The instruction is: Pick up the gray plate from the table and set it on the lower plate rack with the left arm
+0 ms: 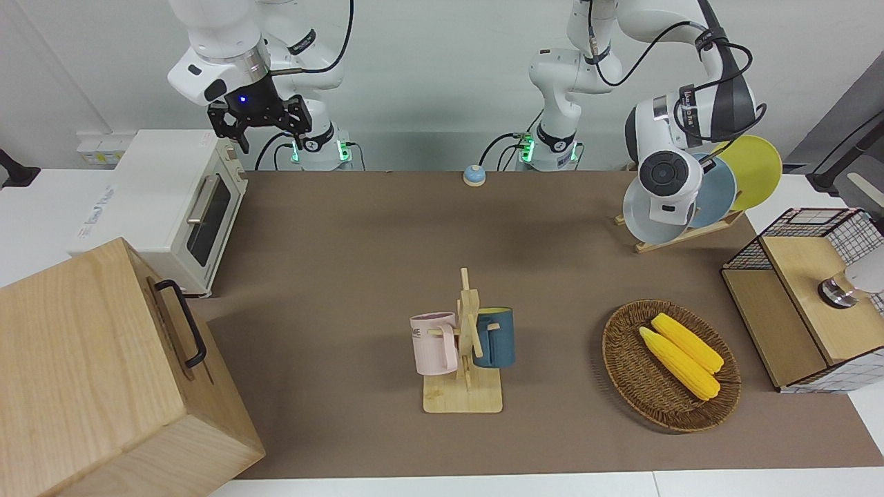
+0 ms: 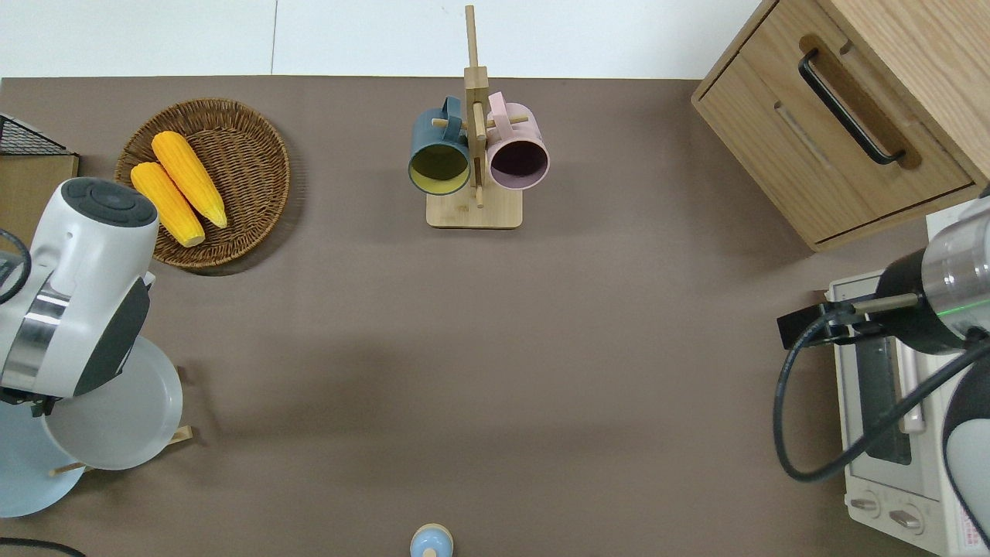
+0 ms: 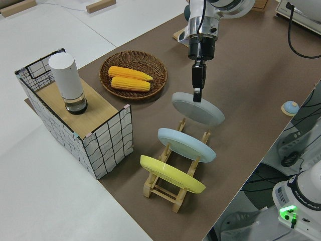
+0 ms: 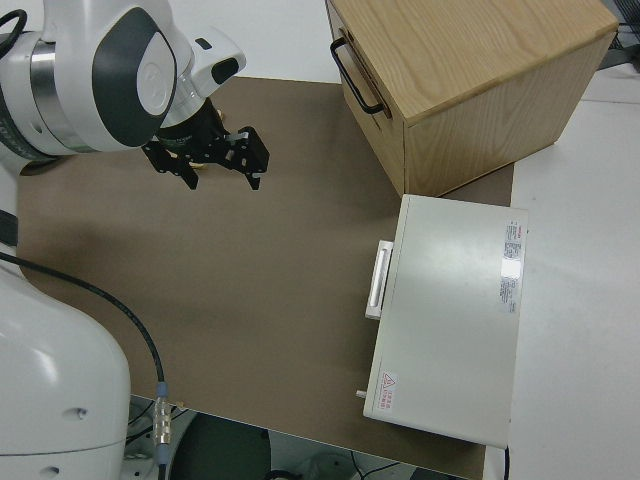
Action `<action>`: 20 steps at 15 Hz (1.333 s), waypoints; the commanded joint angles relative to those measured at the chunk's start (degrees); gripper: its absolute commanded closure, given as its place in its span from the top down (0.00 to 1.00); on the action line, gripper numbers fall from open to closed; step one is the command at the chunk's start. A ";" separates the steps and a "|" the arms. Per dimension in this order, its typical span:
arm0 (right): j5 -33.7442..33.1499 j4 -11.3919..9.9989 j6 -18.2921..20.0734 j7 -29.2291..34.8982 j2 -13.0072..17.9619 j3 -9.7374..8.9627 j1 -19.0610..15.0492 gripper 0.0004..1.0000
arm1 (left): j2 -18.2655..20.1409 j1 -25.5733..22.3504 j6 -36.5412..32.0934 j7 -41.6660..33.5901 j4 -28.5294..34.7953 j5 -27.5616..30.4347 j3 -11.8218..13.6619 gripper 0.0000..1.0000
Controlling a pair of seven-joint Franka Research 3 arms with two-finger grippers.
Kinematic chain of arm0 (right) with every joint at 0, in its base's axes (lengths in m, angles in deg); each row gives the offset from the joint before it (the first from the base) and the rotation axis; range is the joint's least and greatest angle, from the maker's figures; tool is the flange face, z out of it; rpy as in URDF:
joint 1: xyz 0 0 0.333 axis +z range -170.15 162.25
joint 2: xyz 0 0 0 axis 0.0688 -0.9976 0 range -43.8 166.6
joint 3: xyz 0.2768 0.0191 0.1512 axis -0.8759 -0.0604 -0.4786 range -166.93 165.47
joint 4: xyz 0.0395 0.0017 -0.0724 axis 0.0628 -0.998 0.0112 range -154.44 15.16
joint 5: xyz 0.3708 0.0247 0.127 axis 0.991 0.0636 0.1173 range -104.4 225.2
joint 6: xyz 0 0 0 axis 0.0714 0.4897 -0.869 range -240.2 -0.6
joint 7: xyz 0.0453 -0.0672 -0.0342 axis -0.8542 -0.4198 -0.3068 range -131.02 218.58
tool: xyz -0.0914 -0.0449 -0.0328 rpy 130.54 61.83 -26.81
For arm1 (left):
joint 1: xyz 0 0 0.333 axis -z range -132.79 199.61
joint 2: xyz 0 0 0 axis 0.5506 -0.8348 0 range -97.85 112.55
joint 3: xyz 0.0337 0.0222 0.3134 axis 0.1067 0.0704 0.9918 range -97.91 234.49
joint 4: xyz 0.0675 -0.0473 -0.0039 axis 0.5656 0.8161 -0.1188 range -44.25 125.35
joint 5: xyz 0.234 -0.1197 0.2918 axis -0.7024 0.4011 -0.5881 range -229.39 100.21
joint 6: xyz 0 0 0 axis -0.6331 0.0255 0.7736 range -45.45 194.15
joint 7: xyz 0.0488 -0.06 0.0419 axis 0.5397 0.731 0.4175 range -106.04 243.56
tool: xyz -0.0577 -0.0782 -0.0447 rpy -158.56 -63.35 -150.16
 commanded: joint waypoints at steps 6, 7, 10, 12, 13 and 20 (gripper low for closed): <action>0.20 0.35 0.87 -0.19 0.27 -0.38 -0.85 0.99 | -0.74 0.63 -3.85 2.64 0.08 -5.27 0.09 0.00; 0.20 0.35 0.87 -0.19 0.27 -0.38 -0.85 0.99 | -1.09 0.63 -3.85 3.61 0.17 -5.27 0.09 0.00; 0.20 0.35 0.87 -0.19 0.27 -0.38 -0.85 0.99 | -3.47 0.72 -3.94 6.96 0.69 -4.92 0.09 0.00; 0.20 0.35 0.87 -0.19 0.27 -0.38 -0.85 0.99 | -3.82 0.98 -3.94 7.31 1.66 -4.66 0.00 0.00; 0.20 0.35 0.87 -0.19 0.27 -0.38 -0.76 0.99 | -3.91 1.16 -3.85 7.22 1.93 -4.57 0.00 0.00; 0.20 0.35 0.87 -0.19 0.27 -0.38 -0.76 0.99 | -4.26 1.25 2.90 6.79 1.67 5.52 -0.88 0.98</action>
